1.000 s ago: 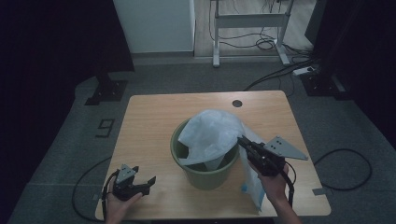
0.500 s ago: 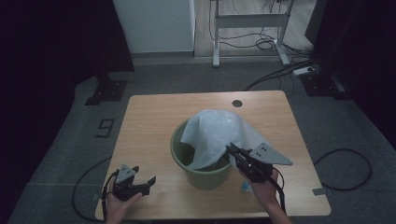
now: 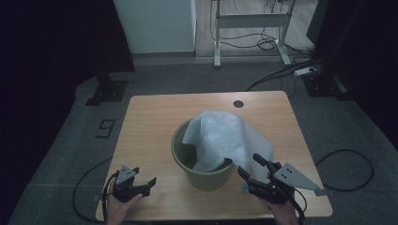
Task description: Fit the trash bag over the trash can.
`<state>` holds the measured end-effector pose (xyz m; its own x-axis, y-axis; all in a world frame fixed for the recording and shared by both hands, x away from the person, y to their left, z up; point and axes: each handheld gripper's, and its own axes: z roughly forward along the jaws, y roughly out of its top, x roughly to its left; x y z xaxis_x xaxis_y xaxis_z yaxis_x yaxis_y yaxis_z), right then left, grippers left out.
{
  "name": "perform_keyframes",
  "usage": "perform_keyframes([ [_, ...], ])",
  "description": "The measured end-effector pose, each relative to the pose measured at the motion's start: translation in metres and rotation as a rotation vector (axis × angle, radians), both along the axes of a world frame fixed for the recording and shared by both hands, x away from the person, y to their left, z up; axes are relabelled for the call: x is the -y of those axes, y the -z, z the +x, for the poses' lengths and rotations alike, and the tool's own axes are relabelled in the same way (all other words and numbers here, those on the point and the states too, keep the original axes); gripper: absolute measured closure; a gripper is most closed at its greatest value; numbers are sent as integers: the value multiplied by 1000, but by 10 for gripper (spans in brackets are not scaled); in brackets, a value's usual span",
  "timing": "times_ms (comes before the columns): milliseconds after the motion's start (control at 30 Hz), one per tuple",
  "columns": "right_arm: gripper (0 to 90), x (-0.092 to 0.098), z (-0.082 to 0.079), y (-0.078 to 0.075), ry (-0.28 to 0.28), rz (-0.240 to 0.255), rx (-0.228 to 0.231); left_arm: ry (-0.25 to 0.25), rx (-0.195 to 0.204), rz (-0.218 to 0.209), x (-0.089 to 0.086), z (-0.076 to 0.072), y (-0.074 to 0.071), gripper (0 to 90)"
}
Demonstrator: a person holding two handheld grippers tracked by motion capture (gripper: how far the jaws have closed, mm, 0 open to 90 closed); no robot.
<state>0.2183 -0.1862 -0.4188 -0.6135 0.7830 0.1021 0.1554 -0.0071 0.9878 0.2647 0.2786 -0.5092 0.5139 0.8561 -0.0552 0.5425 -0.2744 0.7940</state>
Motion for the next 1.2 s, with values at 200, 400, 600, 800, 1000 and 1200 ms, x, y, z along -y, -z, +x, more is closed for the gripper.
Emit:
perform_keyframes([
  [200,237,7,-8,31,73,-16,-63,-2,-8,4,1,1,3,145],
  [400,254,5,-5,64,119,-81,-121,-3,-3,4,2,0,1,145],
  [600,591,7,10,84,196,-258,-143,-11,8,-10,0,-2,0,156],
  [800,881,24,17,79,267,-255,-104,-21,30,-8,1,-3,-4,173],
  [1000,889,45,15,47,295,-94,-30,-16,70,-35,5,-8,-19,204],
  [1200,889,47,17,-1,245,9,46,-4,98,-49,13,-14,-39,212],
])
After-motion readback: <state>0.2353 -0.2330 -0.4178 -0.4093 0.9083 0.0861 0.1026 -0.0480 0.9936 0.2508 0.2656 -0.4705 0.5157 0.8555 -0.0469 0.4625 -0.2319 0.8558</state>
